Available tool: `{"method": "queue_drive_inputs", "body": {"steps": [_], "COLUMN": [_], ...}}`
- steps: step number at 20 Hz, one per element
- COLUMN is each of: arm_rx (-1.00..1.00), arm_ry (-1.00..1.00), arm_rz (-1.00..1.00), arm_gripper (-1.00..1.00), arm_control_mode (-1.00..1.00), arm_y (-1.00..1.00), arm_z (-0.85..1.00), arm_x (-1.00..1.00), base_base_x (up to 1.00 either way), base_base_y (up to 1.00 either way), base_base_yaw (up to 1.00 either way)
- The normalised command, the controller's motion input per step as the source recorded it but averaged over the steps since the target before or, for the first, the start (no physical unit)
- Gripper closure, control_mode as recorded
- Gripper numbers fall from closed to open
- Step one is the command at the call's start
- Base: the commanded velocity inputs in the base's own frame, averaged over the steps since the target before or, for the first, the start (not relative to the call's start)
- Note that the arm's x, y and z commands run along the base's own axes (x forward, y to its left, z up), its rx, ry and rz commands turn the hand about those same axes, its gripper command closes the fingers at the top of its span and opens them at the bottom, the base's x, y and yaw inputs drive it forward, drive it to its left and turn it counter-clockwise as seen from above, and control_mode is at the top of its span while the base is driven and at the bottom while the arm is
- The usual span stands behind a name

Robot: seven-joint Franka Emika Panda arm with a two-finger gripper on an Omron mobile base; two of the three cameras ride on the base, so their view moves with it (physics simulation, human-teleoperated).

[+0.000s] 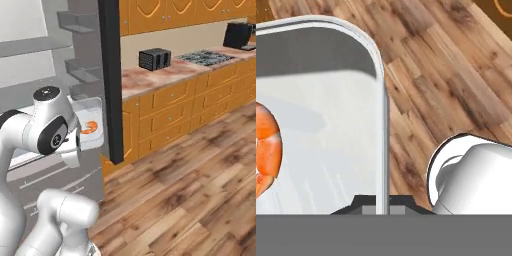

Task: Place the tupperware containing the shrimp and bell pepper meal in the microwave. Close the microwave door and press the start button to reheat the meal.

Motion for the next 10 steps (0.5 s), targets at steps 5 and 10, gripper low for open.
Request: {"method": "queue_drive_inputs", "body": {"steps": [5,10], "arm_rx": [0.00,0.00], "arm_ry": [0.00,0.00], "arm_rz": [0.00,0.00], "arm_gripper": [1.00,1.00], "arm_control_mode": [1.00,1.00], "arm_y": [0.00,0.00], "arm_z": [0.00,0.00], "arm_x": [0.00,0.00], "base_base_x": [-0.48,-0.11], "base_base_y": [0.00,-0.02], "base_base_yaw": [-0.58,-0.60]}}
